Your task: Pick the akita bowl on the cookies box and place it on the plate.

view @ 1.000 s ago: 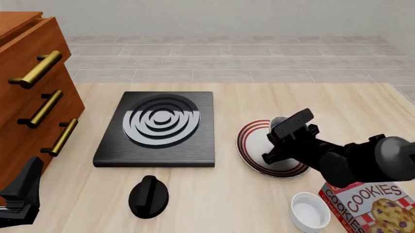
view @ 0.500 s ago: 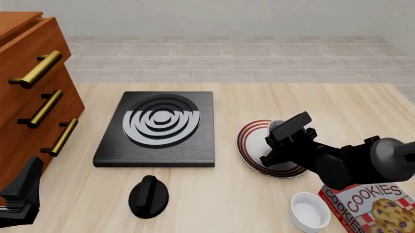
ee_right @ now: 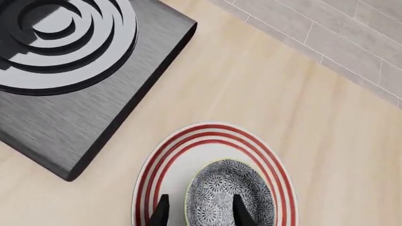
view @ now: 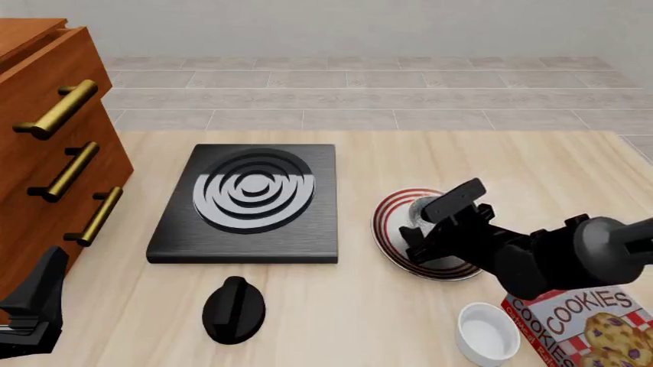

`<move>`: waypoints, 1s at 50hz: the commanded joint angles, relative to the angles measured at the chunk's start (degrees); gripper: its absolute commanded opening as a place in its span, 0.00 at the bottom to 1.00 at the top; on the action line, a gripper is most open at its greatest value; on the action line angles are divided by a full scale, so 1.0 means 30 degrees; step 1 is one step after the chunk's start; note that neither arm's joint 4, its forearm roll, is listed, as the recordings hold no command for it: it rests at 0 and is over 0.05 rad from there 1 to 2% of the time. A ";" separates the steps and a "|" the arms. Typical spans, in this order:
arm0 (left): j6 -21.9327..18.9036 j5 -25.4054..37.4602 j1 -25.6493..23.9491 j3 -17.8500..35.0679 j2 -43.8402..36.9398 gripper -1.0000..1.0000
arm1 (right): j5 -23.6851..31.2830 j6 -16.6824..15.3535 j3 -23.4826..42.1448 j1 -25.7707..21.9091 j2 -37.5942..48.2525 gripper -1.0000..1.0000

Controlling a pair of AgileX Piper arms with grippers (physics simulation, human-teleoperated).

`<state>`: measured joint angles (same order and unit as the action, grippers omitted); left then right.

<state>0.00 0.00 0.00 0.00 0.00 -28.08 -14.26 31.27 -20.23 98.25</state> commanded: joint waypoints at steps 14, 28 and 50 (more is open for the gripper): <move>0.0000 0.0000 0.0000 0.0000 0.0000 1.00 | -0.0095 0.0191 0.0001 0.0012 0.0086 1.00; 0.0000 0.0000 0.0000 0.0000 0.0000 1.00 | 0.0145 0.0205 -0.0738 0.0106 -0.1532 1.00; 0.0000 0.0000 0.0000 0.0000 0.0000 1.00 | 0.0528 -0.0102 -0.2619 0.0282 -0.5749 1.00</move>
<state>0.00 0.00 0.00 0.00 0.00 -26.55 -13.84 25.92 -19.77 86.23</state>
